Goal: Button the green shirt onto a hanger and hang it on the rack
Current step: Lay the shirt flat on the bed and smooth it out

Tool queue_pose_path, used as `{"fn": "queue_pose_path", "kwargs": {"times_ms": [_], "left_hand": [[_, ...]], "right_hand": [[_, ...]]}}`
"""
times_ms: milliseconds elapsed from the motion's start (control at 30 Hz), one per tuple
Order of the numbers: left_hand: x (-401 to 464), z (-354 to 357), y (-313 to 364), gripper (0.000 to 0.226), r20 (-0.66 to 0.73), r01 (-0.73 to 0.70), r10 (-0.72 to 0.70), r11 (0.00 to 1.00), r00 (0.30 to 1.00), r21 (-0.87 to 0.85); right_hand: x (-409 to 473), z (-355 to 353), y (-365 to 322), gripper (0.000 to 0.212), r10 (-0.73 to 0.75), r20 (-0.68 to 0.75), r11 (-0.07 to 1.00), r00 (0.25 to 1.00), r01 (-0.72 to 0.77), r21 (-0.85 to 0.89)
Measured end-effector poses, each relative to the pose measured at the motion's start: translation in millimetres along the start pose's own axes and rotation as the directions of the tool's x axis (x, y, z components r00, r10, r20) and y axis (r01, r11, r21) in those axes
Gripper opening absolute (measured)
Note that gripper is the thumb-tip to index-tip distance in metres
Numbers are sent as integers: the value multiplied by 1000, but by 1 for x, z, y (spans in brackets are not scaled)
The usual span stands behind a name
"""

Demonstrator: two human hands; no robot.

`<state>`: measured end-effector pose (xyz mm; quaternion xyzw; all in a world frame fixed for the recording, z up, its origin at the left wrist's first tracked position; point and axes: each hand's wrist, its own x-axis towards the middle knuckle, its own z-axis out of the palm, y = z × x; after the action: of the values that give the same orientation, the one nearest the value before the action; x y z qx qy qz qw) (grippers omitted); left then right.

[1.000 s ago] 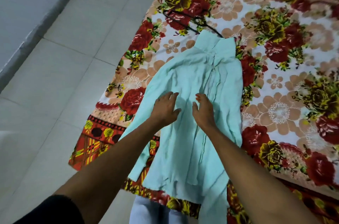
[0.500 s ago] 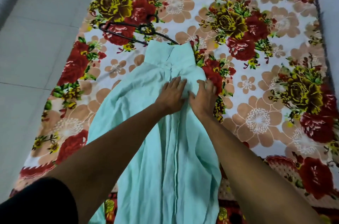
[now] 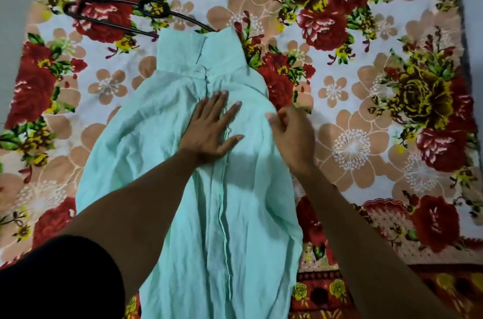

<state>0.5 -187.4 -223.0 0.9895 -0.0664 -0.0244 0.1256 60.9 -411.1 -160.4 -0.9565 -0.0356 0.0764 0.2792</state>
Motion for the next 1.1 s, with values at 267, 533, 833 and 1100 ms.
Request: {"fn": "queue_pose_path", "kwargs": {"times_ms": [267, 533, 833, 1100], "left_hand": [[16, -10, -7, 80, 17, 13, -13, 1000, 1000, -5], [13, -11, 41, 80, 16, 120, -120, 992, 993, -44], [-83, 21, 141, 67, 232, -11, 34, 995, 972, -102], [-100, 18, 190, 70, 232, -172, 195, 979, 953, -113]], "right_hand": [[-20, -8, 32, 25, 24, 80, 1000, 997, -23, -12], [-76, -28, 44, 82, 185, 157, 982, 970, -175, -77], [-148, -37, 68, 33, 339, 246, 939, 908, -343, -28], [-177, -65, 98, 54, 457, 55, 827, 888, -447, 341]]}}
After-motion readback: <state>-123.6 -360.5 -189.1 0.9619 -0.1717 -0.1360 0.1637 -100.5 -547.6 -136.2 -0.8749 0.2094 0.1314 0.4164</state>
